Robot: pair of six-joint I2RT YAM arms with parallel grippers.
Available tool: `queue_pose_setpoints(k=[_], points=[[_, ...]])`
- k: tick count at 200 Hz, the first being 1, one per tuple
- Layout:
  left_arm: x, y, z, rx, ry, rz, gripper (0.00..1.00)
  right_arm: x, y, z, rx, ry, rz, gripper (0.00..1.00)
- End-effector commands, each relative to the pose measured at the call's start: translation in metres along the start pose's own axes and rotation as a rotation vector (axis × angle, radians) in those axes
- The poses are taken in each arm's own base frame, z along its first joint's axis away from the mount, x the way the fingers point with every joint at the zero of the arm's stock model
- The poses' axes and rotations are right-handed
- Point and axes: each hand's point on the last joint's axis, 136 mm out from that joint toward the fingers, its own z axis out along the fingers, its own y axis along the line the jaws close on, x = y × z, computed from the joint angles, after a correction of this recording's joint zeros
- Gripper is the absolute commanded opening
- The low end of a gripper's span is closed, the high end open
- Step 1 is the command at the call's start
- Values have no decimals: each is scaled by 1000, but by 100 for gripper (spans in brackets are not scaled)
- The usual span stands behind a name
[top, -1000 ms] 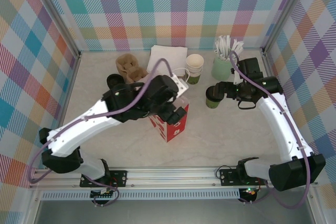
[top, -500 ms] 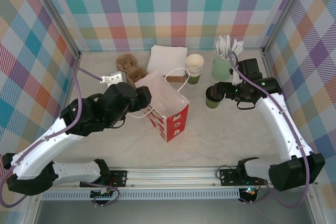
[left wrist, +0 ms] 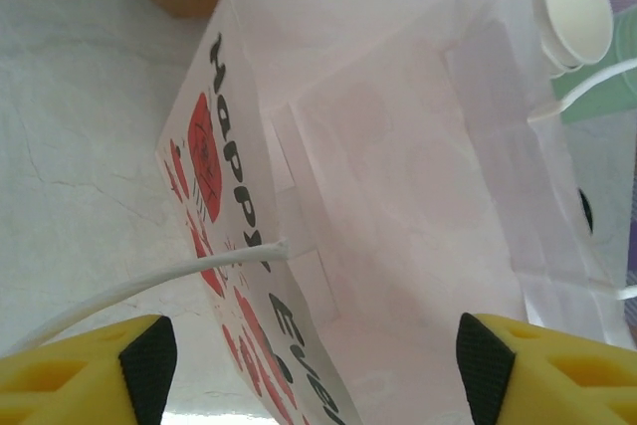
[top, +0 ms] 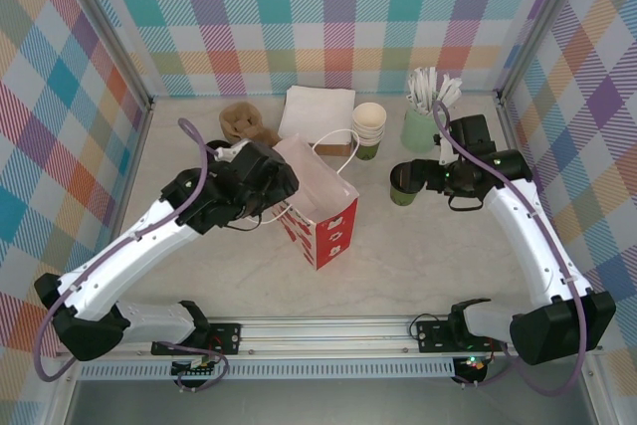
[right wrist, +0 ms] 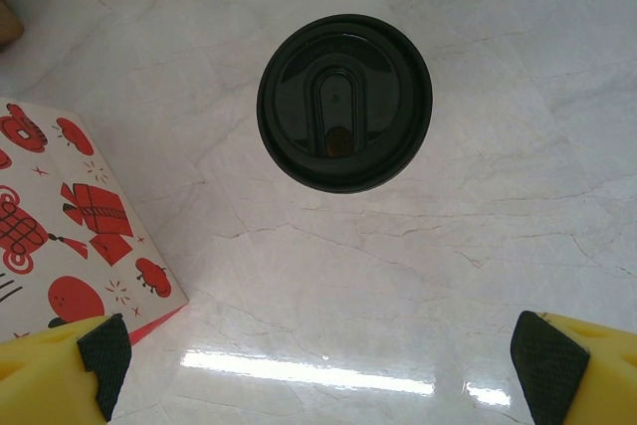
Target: Pack the takeout coffee
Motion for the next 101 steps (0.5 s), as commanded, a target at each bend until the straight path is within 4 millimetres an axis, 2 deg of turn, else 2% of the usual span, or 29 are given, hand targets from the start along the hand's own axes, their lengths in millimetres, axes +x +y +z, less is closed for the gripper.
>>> queue_pose_setpoints(k=[1,38,101], points=[[6,-1,13,-4,46,1,70,-2,4,-2,-30,-20,12,100],[6,1,25,-30,62,42,56,0,4,-2,-32,-14,5,100],[-6,-4,26,1,97,161,9,-1,5,-3,-31,-13,-3,100]])
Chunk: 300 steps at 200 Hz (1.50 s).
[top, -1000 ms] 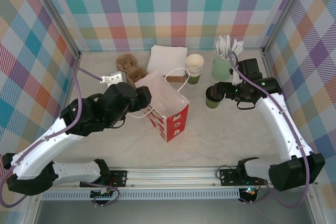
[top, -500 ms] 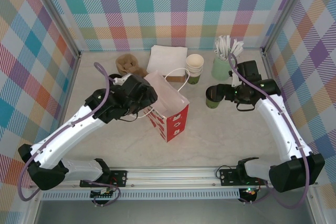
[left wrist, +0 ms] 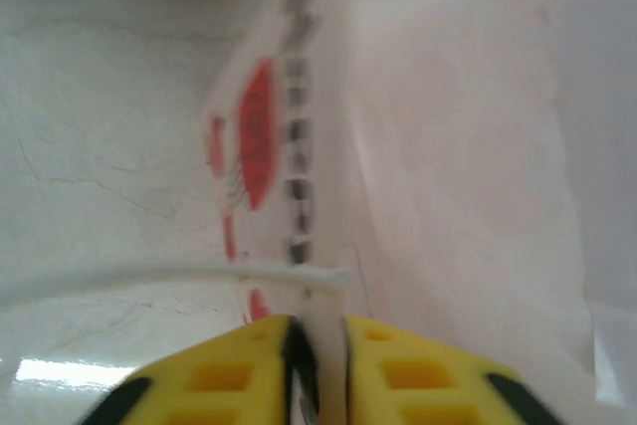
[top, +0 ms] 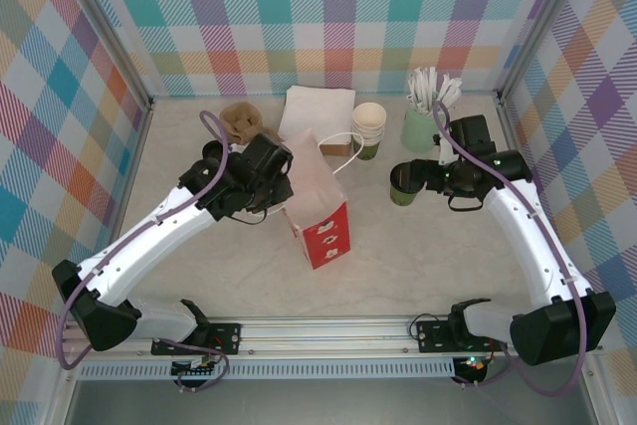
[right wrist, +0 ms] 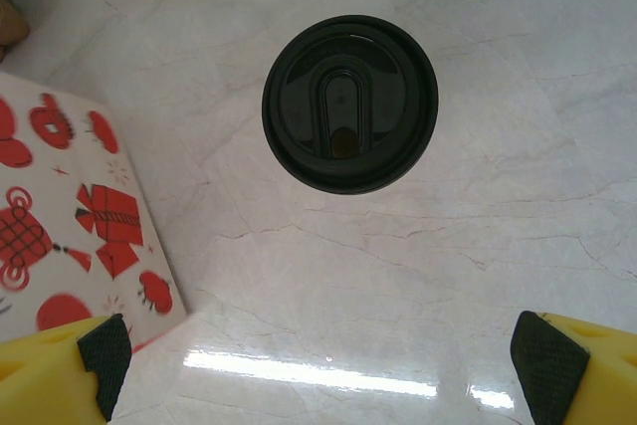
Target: Pack the takeout coffee
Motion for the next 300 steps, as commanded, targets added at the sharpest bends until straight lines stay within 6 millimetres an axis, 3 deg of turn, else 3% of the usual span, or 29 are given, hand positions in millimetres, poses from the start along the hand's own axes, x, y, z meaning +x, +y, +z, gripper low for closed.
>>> queue_pose_setpoints(k=[1,20,53,117,158,182,221,257,275,300], points=[[-10,-7,-3,36,14,82,9,-1,3,-3,-23,-10,-2,100],[-9,-11,2,65,68,117,0,-2,4,-3,-26,-10,-1,100],[-12,-14,11,62,110,179,0,-2,4,-2,-26,-8,-3,100],[-35,-32,19,38,94,249,0,-2,4,0,-27,2,1,100],[-40,-39,14,58,112,269,34,-2,4,0,-24,-1,1,100],[-52,-45,-7,114,84,265,44,-1,4,3,-27,9,2,100],[-79,-50,-51,250,29,231,53,0,5,6,-33,19,6,100],[-121,-14,-74,251,-58,140,59,1,5,7,-32,21,7,100],[-142,16,-70,229,-78,57,59,1,5,7,-33,23,6,100],[-167,57,-48,173,-95,-32,58,2,4,8,-32,28,5,100]])
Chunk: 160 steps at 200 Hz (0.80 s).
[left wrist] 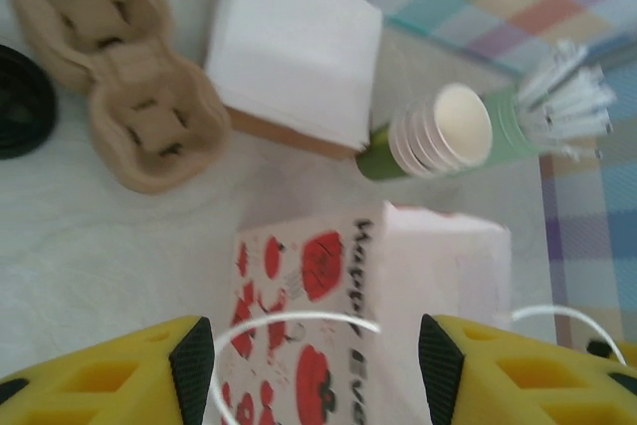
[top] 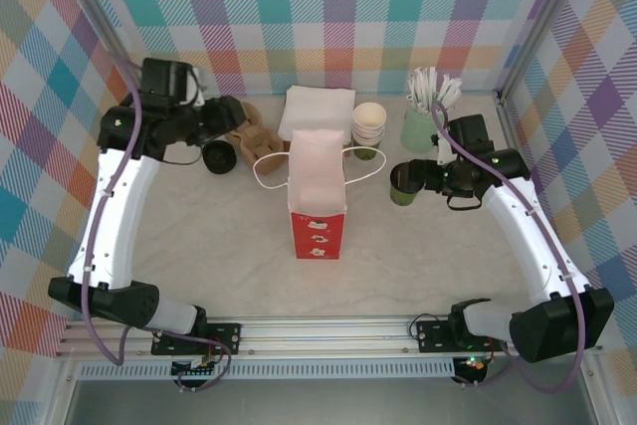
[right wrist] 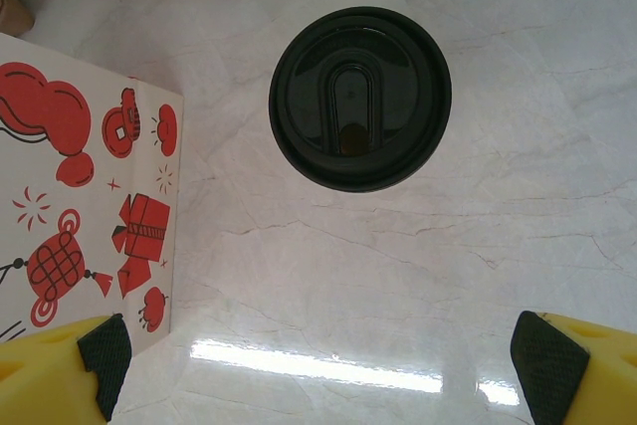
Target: Pack the takeout coffee
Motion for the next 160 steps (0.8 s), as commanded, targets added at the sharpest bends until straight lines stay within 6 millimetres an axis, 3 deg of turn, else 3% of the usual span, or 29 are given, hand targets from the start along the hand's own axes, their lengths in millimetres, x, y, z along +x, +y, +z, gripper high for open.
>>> queue_pose_setpoints(k=[1,23,47,104,160], points=[[-8,34,15,-19,25,-49,58,0,2,4,-18,10,3,100],[-20,64,39,-39,17,-99,57,2,1,6,-13,17,1,100],[-25,83,73,-48,24,-93,56,3,1,8,-16,12,2,100],[-10,118,168,-42,133,-111,51,4,0,14,-19,17,-7,100],[6,139,223,-32,223,-146,44,5,0,21,-21,36,-6,100]])
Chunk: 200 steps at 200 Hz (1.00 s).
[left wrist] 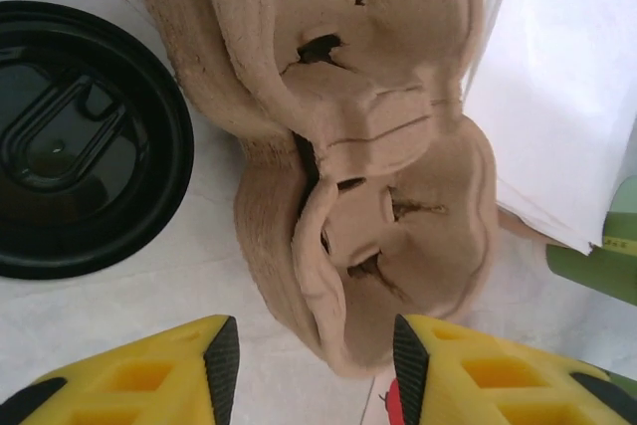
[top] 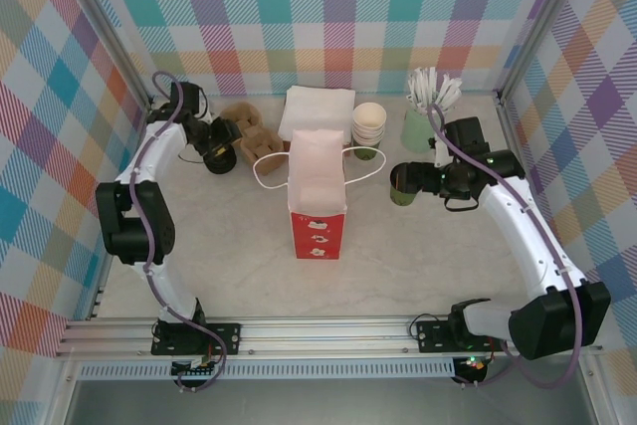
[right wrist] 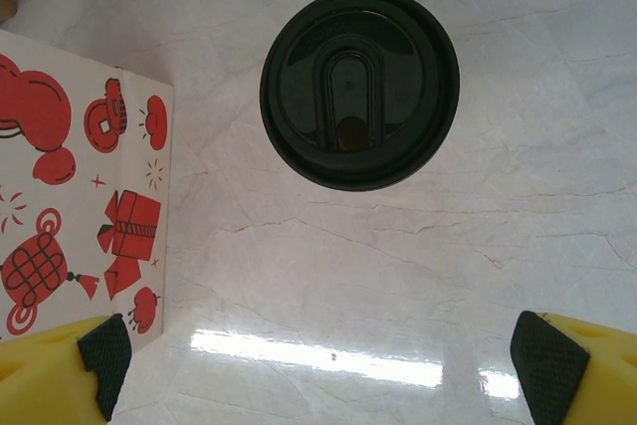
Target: Pack the takeout coffee
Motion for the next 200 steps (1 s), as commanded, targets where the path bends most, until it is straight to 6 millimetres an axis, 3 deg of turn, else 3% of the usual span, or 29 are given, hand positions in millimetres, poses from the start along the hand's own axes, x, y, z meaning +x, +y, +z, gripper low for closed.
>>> queue_pose_setpoints(k=[1,71,200], points=[[-7,-4,12,49,2,21,44,-1,2,6,-19,9,-8,100],[2,3,40,76,73,-3,31,-2,3,12,-26,23,-6,100],[-2,-6,36,110,66,4,20,-1,4,15,-33,33,-6,100]])
